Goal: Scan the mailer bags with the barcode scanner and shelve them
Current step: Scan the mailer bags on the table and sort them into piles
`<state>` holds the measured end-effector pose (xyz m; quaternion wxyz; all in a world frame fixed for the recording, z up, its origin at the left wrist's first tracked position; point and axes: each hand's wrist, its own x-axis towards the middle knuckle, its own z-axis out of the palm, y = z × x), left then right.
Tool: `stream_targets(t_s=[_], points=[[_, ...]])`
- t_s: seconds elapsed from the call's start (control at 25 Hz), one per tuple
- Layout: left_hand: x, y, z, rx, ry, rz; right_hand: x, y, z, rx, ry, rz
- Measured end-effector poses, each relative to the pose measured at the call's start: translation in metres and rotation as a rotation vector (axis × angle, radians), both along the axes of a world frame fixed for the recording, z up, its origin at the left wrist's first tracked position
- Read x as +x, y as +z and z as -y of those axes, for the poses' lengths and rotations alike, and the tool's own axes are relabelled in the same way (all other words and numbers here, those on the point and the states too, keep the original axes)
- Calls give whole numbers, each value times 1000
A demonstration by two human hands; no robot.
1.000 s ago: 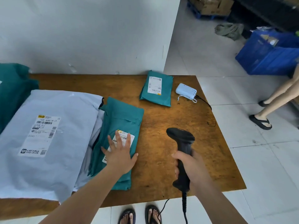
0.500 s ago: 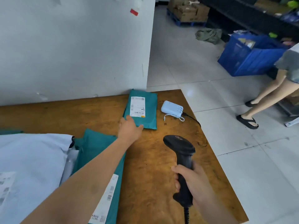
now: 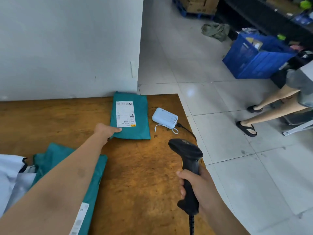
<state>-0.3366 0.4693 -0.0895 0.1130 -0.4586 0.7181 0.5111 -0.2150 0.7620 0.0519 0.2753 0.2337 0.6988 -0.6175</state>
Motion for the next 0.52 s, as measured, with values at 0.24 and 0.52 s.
stream_targets(t_s=[0.24,0.52], points=[[17,28,-4,115,-3,-253,9,7,20,-33,4,-62],[87,111,20,-57,-508,-620,64,15,47,-114,-9,-139]])
